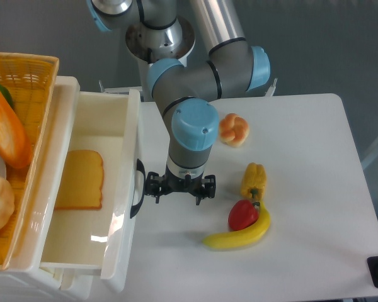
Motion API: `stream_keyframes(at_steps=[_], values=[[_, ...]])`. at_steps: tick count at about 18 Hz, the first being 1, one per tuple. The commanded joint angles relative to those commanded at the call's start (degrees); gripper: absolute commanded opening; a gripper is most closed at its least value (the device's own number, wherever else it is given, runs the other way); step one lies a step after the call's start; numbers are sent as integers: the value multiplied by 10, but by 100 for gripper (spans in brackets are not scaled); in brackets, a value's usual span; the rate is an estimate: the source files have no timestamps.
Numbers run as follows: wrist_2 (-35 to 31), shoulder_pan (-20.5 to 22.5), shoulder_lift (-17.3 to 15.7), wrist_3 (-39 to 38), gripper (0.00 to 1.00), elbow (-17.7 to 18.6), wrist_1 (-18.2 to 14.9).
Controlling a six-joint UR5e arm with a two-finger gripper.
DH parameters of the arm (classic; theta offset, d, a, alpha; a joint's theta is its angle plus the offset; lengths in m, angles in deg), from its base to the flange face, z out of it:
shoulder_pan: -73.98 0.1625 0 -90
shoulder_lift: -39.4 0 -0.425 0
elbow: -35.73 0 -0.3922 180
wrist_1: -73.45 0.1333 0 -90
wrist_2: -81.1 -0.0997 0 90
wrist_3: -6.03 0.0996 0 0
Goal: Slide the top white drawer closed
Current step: 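Push the drawer front with the gripper, sliding the drawer shut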
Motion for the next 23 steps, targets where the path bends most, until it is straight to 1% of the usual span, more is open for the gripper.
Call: stream_keyframes(at_steps=[11, 23], values=[[23, -14, -4, 1, 100, -2, -4], [26, -54, -4, 0, 100, -3, -3]])
